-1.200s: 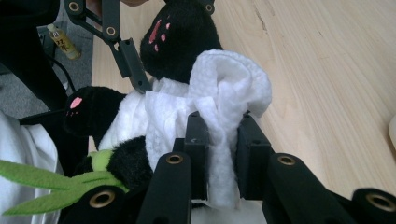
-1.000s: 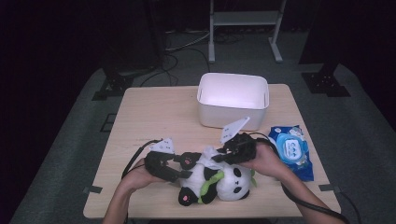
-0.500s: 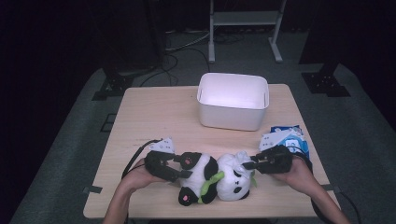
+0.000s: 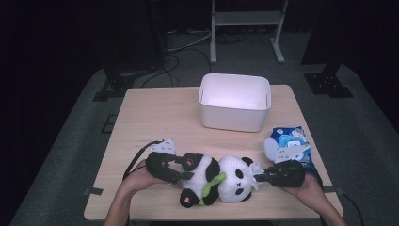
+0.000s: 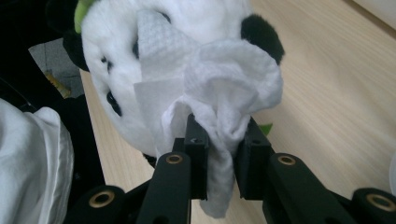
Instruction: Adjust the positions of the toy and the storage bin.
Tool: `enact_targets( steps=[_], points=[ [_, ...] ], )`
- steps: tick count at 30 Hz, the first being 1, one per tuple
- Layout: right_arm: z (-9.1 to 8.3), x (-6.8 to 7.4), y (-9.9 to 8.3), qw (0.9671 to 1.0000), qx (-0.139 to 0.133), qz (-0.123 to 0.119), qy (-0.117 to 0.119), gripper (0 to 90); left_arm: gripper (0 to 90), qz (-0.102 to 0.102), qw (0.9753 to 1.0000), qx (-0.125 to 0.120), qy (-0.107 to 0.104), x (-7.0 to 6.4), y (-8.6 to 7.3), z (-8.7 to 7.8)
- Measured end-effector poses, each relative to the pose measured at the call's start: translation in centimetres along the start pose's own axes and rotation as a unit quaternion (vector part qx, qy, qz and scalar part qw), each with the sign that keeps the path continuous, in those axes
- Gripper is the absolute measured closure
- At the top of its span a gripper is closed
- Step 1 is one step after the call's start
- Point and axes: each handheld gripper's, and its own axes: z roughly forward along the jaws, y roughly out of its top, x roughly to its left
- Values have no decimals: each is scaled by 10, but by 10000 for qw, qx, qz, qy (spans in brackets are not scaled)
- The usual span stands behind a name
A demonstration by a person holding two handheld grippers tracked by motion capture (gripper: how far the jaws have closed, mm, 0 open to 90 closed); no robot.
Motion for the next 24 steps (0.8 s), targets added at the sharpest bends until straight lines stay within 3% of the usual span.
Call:
enact_targets(
  steps=[3,6,15,20,24],
  points=[
    [-2,-1,2,10000,-34,9,-12,762,366,-8,10000,4,-3,0,0,0],
    [-5,2,16,9998,-126,-138,-4,762,366,2,10000,11,-6,0,0,0],
    [15,10,74,9973,-70,-718,123,756,367,28,10000,34,-2,0,0,-1],
    [28,6,90,9970,44,-743,204,757,366,13,10000,50,3,1,0,-1],
    [30,7,89,9969,115,-736,257,768,365,36,10000,44,-26,0,1,-1]
  ],
)
